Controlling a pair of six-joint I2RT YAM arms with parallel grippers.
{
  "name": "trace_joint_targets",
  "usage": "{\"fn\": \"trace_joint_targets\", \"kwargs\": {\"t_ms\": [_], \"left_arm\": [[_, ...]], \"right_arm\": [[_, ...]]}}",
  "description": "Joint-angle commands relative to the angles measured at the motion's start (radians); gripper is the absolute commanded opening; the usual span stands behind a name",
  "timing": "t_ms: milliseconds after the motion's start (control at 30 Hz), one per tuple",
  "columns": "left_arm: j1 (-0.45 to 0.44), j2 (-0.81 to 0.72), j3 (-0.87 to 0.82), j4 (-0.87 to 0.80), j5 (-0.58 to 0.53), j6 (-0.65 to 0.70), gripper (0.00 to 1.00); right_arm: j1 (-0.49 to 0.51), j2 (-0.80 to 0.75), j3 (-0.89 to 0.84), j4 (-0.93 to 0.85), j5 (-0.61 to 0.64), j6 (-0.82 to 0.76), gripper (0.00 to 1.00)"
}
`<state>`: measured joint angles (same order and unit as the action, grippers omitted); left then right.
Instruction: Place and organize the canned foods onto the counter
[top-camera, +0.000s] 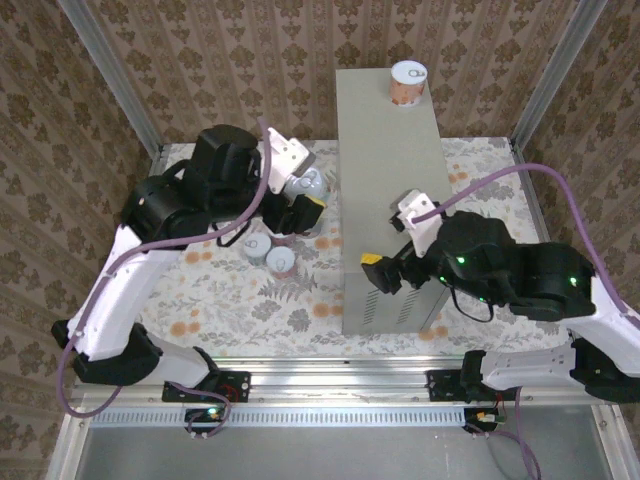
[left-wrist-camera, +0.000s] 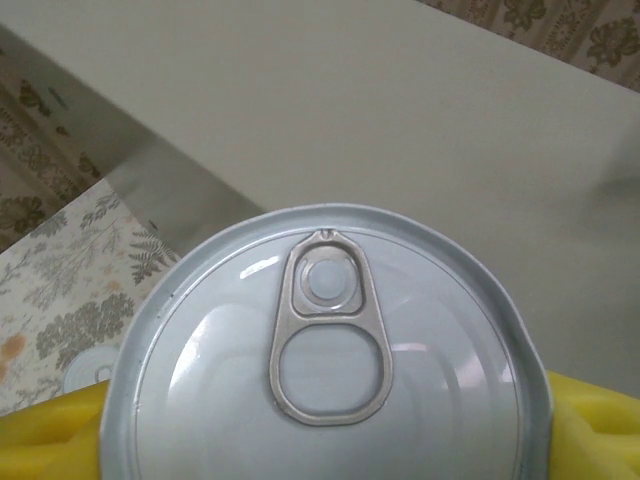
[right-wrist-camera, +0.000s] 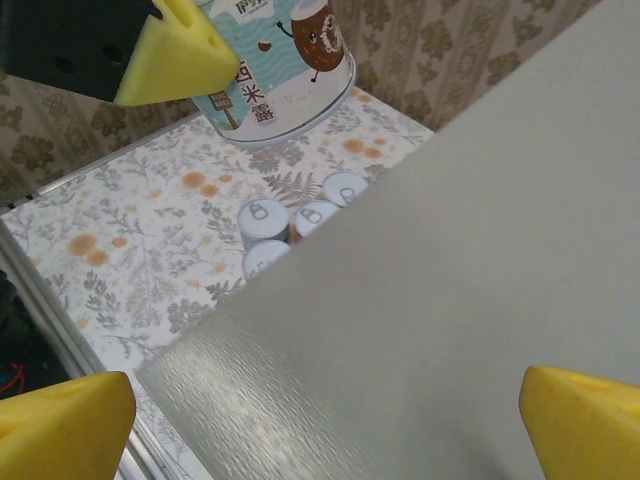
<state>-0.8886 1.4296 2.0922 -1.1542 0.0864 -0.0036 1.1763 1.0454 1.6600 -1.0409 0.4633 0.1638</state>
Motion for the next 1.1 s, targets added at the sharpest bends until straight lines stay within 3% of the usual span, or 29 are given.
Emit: {"fn": "trace_joint_targets", "kwargs": {"t_ms": [0,433,700,1067], "left_arm": [[-0.039,0.047,0.099,-0.013,-0.005,0.047,0.74],[-0.17,0.354,0.496,-0.209,0.008,0.096,0.74],[-0.196,0.417,0.546,-0.208,0.049,0.09,0.75],[-0.199,0.432,0.545,-0.203,0.039,0.096,0.85]], "right_arm": [[0.007,-0.048,-0.038,-0.045,0.092,0.022,1.0],[0.007,-0.197,-0.168,-0.056,0.167,0.038,1.0],[0.007,-0.244,-0.225,-0.031,0.167,0.025,1.0],[0.007,-0.237,-0.234,-0.002,0.143,0.02,1.0]]}}
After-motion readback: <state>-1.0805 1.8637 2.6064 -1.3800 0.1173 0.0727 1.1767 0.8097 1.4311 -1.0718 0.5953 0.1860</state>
